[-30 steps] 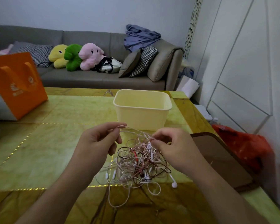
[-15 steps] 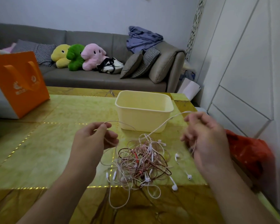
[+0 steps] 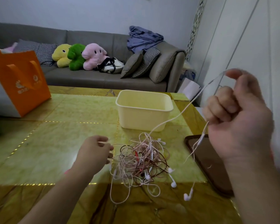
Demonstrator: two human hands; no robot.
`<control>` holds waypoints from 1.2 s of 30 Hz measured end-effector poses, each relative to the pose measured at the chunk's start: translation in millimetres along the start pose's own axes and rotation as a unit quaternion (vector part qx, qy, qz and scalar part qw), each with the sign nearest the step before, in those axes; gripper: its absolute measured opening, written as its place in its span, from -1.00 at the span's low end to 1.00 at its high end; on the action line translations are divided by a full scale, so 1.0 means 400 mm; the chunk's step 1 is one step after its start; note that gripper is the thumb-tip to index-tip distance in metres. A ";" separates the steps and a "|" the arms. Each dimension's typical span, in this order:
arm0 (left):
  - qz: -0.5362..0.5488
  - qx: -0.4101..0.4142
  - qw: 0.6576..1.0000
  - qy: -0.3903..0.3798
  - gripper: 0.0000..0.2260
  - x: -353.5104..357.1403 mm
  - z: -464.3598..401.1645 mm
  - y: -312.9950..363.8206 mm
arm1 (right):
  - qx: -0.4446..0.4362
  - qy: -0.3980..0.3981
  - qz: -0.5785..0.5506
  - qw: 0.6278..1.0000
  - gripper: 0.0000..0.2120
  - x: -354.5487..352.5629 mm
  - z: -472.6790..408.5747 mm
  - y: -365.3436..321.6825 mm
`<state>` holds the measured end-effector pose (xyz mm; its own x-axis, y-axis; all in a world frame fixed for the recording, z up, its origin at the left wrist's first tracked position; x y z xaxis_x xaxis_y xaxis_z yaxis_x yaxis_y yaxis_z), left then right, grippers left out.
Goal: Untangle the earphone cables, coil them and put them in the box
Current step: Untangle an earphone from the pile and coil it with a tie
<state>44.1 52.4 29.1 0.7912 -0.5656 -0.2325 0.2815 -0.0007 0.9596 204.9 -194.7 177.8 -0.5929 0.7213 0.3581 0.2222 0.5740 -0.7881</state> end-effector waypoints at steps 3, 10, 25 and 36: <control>-0.186 0.135 0.973 -0.011 -0.57 0.012 0.042 0.037 | 0.049 -0.029 0.101 0.993 -0.78 0.015 0.014 0.038; 0.061 0.265 0.926 -0.262 -0.72 0.096 0.155 0.151 | 0.121 -0.171 0.264 0.942 -0.80 0.091 0.076 0.117; 0.298 0.133 0.936 -0.135 -0.60 -0.025 0.041 0.115 | 0.027 0.268 0.156 0.950 -0.72 -0.143 0.030 0.097; 0.095 0.228 0.952 -0.182 -0.71 0.034 0.102 0.142 | 0.229 -0.195 0.616 0.728 -0.65 0.004 0.113 0.195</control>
<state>48.7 11.0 87.0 0.5398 -0.8398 -0.0570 -0.1787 -0.1804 0.9672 186.1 -166.3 94.4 -0.3567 0.3630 -0.8608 0.5429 -0.6693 -0.5072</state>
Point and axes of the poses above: each hand's wrist, its own z-axis away from the middle knuckle, its own x-axis out of the palm, y = z × x, the point moved 4 cm from there along -z, towards the middle knuckle, and after that the axes turned 8 degrees about z, right-handed, at the moved point
